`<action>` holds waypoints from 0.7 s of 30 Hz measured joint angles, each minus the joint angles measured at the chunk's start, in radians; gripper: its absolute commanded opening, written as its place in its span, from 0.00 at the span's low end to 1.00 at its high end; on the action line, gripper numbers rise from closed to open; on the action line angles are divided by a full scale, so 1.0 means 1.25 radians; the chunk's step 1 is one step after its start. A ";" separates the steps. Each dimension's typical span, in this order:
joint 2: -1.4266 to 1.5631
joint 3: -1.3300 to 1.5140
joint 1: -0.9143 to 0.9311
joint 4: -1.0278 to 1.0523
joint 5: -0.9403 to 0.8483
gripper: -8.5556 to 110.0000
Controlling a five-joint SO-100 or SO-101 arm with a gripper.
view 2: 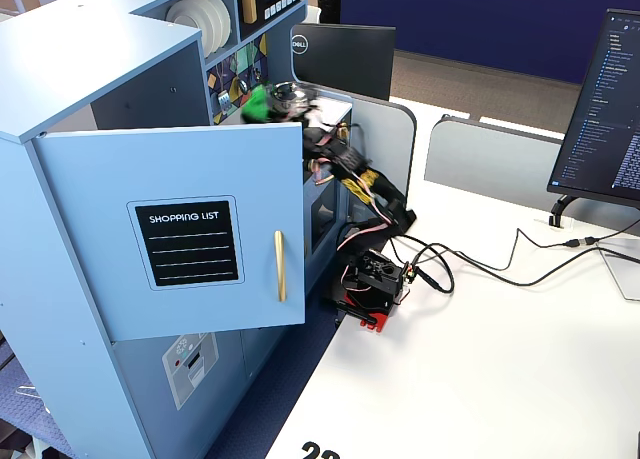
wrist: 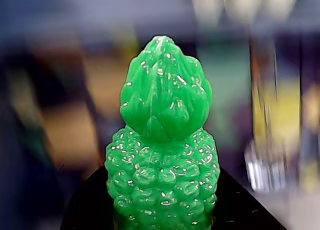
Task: Pick up the green pineapple from the left cabinet and place it in the gray recipient
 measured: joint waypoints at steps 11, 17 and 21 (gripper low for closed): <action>-0.275 -0.147 0.002 0.082 -0.034 0.21; -0.290 -0.157 -0.016 0.082 0.015 0.35; -0.283 -0.174 -0.016 0.086 0.025 0.32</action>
